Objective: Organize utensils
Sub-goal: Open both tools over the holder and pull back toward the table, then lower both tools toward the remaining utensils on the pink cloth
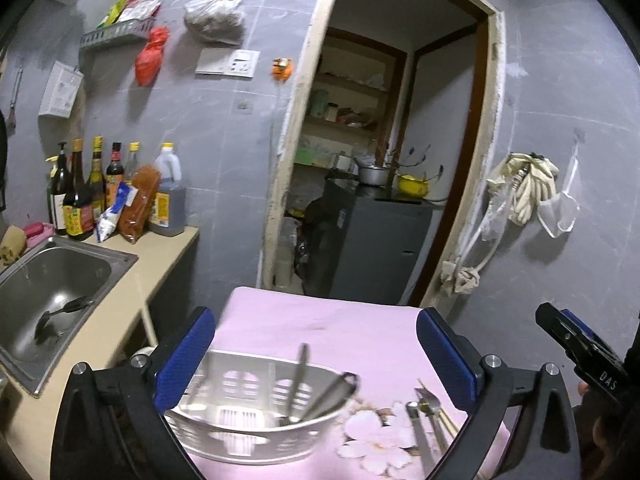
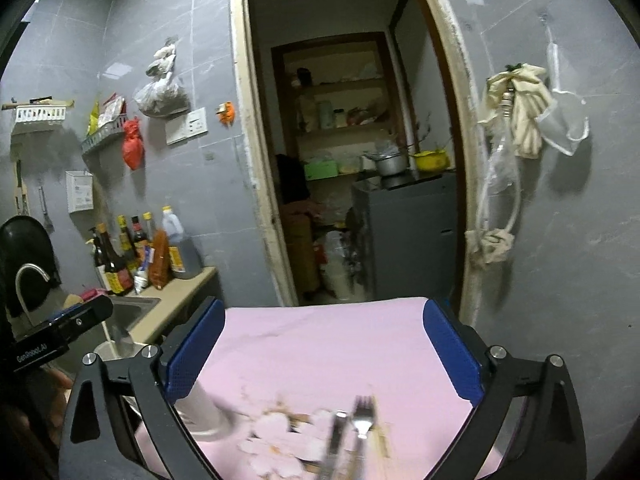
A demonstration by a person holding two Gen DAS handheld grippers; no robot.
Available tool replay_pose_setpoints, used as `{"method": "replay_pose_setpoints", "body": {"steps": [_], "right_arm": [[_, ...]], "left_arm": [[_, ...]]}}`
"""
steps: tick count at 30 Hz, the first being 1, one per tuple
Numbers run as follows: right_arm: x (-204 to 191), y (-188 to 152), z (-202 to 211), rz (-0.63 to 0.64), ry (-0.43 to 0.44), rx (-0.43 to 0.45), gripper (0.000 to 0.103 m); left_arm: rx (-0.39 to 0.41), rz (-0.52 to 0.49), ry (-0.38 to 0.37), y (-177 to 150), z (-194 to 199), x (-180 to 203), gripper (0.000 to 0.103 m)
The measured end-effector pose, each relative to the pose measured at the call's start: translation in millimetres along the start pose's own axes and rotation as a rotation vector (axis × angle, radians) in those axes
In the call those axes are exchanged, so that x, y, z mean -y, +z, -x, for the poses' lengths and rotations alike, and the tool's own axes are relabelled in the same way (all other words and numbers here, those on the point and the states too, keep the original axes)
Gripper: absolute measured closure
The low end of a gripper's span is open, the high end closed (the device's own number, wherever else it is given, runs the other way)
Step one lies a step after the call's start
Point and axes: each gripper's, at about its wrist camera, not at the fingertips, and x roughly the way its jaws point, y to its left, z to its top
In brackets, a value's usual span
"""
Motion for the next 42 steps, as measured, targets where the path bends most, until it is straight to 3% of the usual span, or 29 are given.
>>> {"method": "replay_pose_setpoints", "body": {"steps": [8, 17, 29, 35, 40, 42], "right_arm": [[57.4, -14.6, 2.2, -0.01, -0.067, -0.06, 0.005], [105.2, -47.2, -9.3, -0.013, -0.109, -0.18, 0.005], [122.2, -114.9, -62.9, -0.007, 0.001, -0.412, 0.009], [105.9, -138.7, -88.3, 0.037, 0.078, -0.51, 0.038], [93.9, -147.8, -97.8, 0.076, 0.122, -0.557, 0.053], [91.8, -149.4, -101.3, 0.086, 0.125, -0.572, 0.055]], "left_arm": [[-0.031, -0.031, -0.029, -26.2, -9.1, 47.0, 0.001], [-0.136, -0.058, -0.063, -68.8, -38.1, 86.1, 0.001], [-0.33, -0.078, -0.065, -116.9, -90.4, 92.8, 0.002], [-0.405, -0.079, -0.087, -130.3, -110.0, 91.4, 0.021], [-0.469, -0.073, -0.139, -138.9, -123.1, 94.2, 0.042], [-0.493, -0.073, -0.162, -141.4, -127.7, 96.8, 0.052]]}}
